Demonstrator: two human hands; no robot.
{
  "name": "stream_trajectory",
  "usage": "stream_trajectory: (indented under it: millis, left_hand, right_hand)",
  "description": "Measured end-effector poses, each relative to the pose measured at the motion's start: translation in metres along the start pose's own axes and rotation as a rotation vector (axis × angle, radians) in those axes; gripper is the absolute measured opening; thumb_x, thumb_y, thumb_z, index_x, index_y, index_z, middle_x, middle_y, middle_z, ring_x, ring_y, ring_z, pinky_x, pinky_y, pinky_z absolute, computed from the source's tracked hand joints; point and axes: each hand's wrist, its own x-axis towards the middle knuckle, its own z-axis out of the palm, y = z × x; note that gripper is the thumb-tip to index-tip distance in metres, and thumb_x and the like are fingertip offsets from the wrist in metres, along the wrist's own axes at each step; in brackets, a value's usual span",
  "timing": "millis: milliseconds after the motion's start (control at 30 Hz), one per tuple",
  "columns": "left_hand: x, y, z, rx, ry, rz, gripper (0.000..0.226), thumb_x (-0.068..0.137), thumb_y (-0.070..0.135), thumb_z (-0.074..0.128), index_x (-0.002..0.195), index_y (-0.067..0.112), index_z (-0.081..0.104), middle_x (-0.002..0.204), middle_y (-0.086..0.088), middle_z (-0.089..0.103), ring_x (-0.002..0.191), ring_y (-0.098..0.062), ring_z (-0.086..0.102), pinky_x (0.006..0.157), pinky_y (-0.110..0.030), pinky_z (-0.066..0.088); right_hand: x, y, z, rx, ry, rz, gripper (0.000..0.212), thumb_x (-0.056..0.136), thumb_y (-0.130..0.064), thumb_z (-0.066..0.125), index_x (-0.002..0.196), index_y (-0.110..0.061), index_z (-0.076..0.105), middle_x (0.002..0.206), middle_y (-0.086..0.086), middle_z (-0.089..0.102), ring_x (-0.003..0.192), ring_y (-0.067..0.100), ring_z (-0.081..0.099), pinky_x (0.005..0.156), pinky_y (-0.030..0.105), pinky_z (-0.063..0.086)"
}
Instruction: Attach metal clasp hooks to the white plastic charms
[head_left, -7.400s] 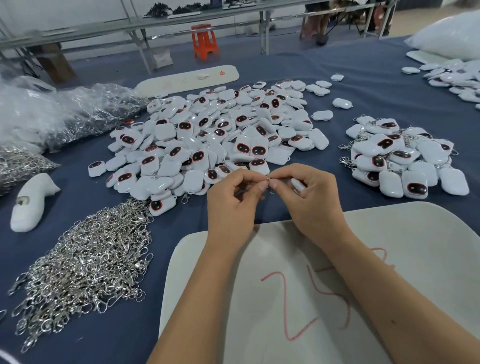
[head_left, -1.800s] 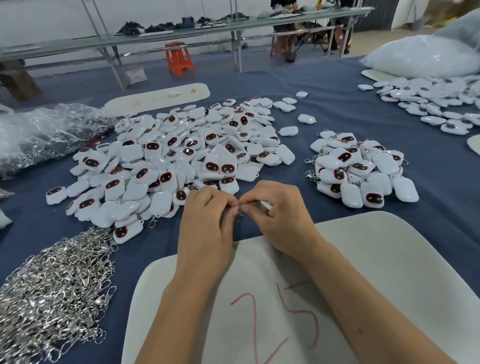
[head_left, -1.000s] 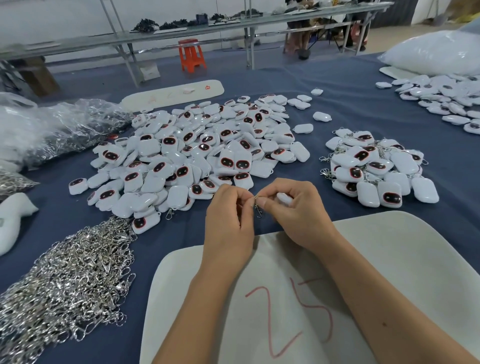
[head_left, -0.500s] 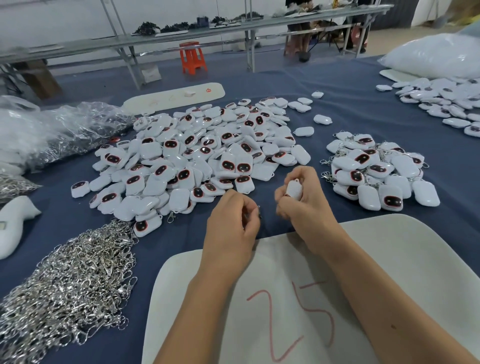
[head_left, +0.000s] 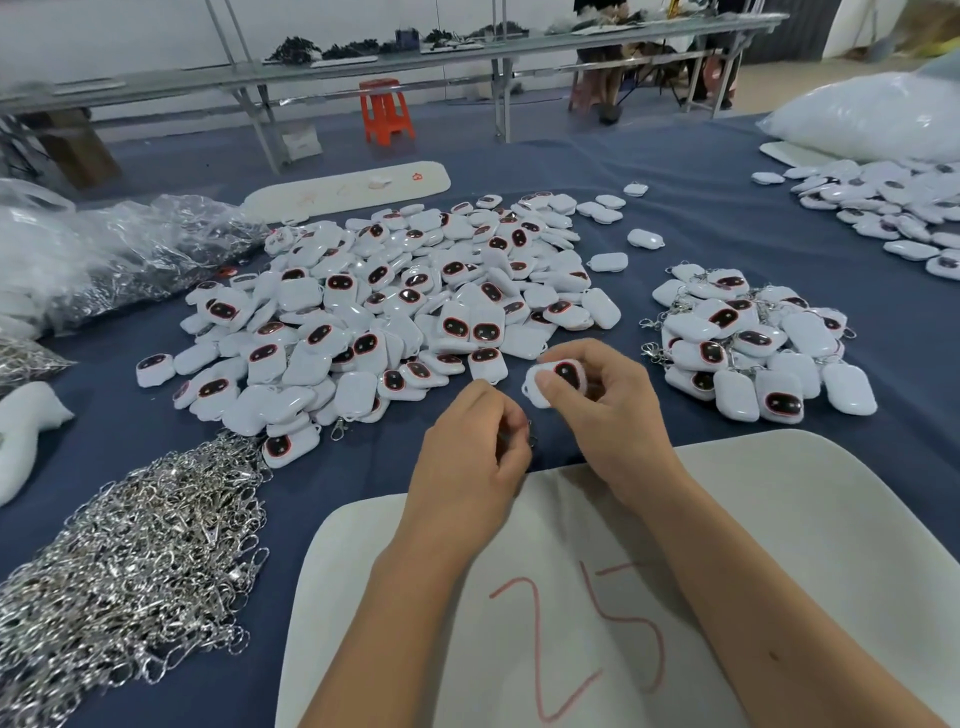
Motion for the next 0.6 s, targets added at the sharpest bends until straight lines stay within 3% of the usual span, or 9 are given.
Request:
stream_trajectory:
  millis: [167,300,600]
  left_hand:
    - [0.0002,0.0010,-0.0010,-0.045,-0.015,0.033,0.020,0.086,0.010,0.061,0.078,0.027,0.054,0.088,0.012,0.054,0.074,-0.016,0.055,0.060,-0.028,0.044]
    - [0.0003,0.0017,-0.0007,-0.052,-0.034,0.055,0.016,0.084,0.013,0.058,0.079,0.028,0.054,0.087,0.013,0.054,0.074,-0.015,0.055,0.060,-0.023,0.042]
    - [-0.0011,0.0022,0.0008,-0.059,-0.037,0.054,0.020,0.087,0.008,0.061,0.081,0.026,0.055,0.087,0.012,0.054,0.073,-0.016,0.054,0.061,-0.027,0.043]
  right_hand:
    - [-0.0013,0.0015,0.0030,-0.101,-0.034,-0.011,0.019,0.098,-0.021,0.068,0.079,-0.024,0.068,0.058,-0.019,0.056,0.055,0.002,0.048,0.056,0.011,0.037]
    - [0.0010,0.0027,0.0018,-0.074,-0.043,0.008,0.019,0.095,-0.020,0.070,0.076,-0.023,0.068,0.060,-0.015,0.058,0.057,0.003,0.045,0.058,0.016,0.038]
    - [0.0008,0.0020,0.0001,-0.049,-0.055,0.017,0.018,0.092,-0.017,0.072,0.074,-0.022,0.070,0.063,-0.013,0.063,0.059,0.003,0.050,0.060,0.017,0.042]
